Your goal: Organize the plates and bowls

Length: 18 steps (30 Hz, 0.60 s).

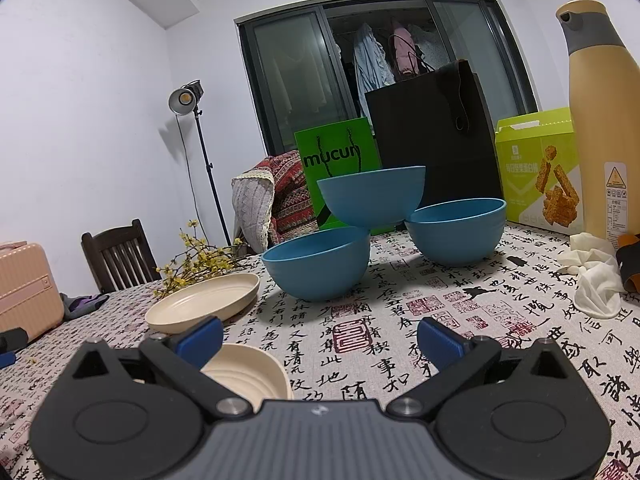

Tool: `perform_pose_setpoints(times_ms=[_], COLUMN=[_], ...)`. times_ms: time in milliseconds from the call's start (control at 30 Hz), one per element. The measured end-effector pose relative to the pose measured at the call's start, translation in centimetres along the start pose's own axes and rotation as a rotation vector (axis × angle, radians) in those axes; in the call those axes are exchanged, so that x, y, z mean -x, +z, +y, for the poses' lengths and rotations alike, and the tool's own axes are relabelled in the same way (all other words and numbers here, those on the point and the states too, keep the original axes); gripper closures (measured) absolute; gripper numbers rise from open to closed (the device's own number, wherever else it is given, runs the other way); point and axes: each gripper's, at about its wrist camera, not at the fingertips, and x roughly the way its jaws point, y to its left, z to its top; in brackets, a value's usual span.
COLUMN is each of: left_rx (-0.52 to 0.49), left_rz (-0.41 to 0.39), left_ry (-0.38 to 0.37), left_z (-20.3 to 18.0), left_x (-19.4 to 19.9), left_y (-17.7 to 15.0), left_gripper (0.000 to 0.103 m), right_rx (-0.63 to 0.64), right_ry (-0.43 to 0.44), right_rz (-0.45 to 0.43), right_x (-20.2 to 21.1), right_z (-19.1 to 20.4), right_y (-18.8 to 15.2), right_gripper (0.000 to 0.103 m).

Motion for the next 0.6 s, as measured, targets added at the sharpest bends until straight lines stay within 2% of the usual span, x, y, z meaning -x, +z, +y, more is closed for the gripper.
perform_pose_setpoints(times_ms=[600], left_rx=[-0.016], left_rz=[-0.015], left_ry=[0.017], left_z=[-0.34], left_x=[0.20], left_y=[-0.07], left_gripper=[0.000], right_rx=[0.011], right_ry=[-0.029], right_rz=[-0.022], right_x=[0.30], right_z=[0.35], right_y=[-0.10], right_gripper=[0.000])
